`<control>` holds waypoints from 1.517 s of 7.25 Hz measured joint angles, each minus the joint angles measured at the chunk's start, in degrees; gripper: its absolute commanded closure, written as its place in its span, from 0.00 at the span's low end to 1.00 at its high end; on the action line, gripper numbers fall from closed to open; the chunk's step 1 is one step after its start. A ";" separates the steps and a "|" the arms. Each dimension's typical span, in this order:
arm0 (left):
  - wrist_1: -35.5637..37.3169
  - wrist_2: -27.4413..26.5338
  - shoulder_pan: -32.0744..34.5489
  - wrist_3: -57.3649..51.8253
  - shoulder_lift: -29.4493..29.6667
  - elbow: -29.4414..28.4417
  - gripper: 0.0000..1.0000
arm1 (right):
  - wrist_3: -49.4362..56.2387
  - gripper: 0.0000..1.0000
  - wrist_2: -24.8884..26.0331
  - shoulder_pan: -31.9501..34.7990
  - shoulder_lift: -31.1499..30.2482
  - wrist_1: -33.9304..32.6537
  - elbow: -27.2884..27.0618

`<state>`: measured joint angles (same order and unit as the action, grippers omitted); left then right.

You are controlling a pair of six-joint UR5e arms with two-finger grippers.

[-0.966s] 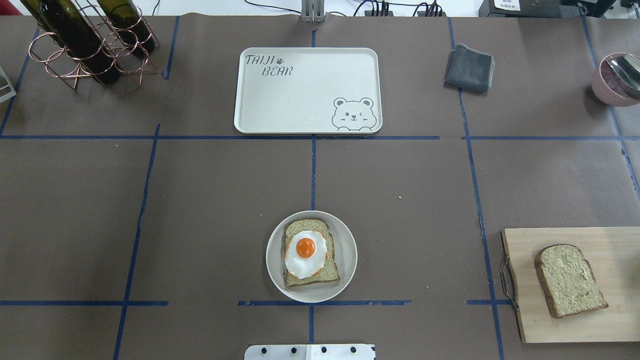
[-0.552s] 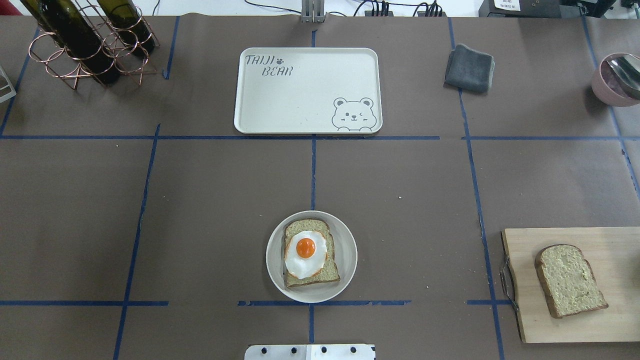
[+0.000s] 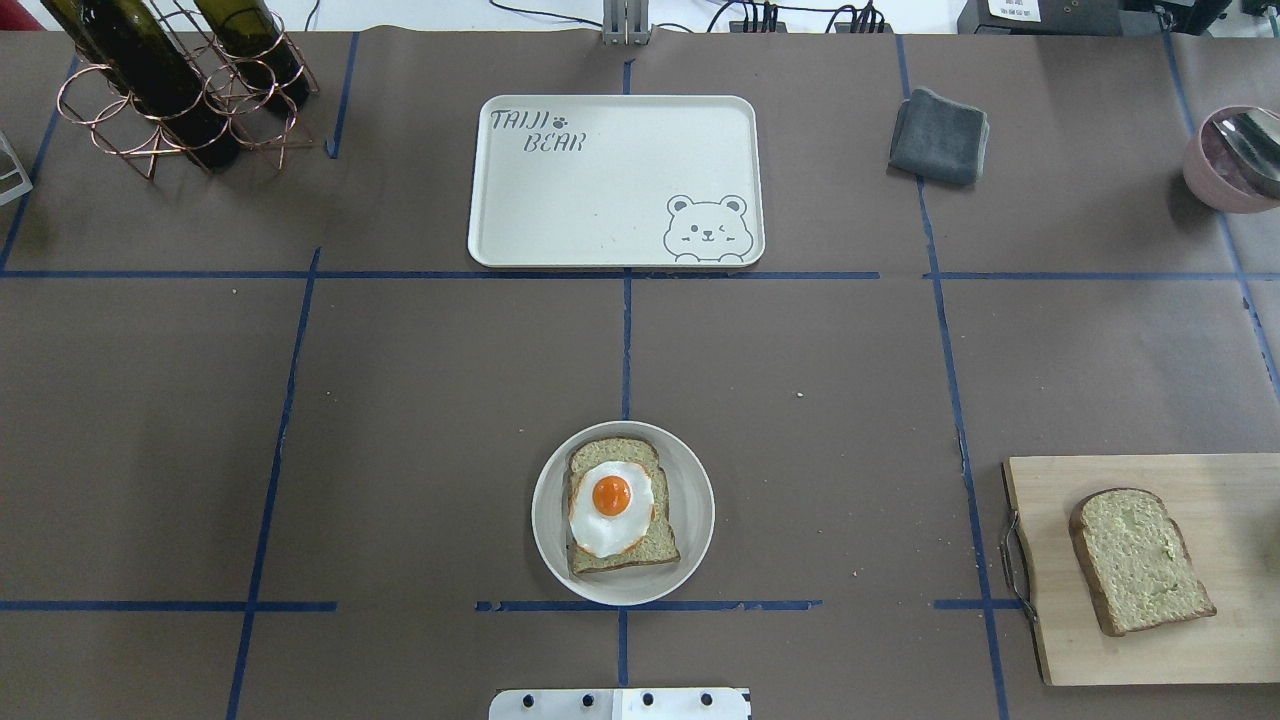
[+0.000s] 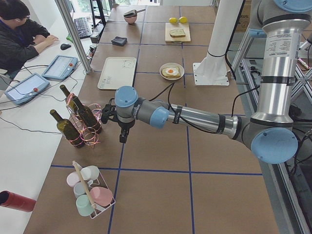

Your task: Make sandwich and place on tray

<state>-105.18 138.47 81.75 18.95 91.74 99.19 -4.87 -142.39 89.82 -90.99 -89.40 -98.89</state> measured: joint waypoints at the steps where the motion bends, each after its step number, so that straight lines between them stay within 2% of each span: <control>1: -4.58 -0.04 -3.01 6.96 0.06 0.29 0.00 | -3.77 0.00 0.09 -1.51 -0.54 1.11 -0.56; 3: -11.40 -0.37 -7.80 17.84 0.38 0.72 0.00 | -17.46 0.00 2.09 -7.34 -1.46 8.31 -1.56; 6: -13.23 -0.56 -12.11 25.80 3.07 1.49 0.00 | -30.09 0.00 5.60 -16.89 -7.21 22.82 -4.17; 8: -13.29 -2.49 -16.94 33.64 5.33 3.58 0.00 | -43.81 0.00 10.20 -25.78 -12.28 28.55 -10.02; 10: -13.29 -6.86 -23.00 42.45 7.55 6.05 0.00 | -56.92 0.02 16.90 -36.10 -19.57 41.80 -12.25; 11: -13.29 -8.32 -25.47 46.37 9.08 6.48 0.00 | -59.60 0.05 18.88 -39.85 -22.60 46.02 -12.46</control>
<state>-118.48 130.16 56.28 65.32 100.83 105.68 -64.46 -123.52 49.96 -113.58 -43.38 -111.35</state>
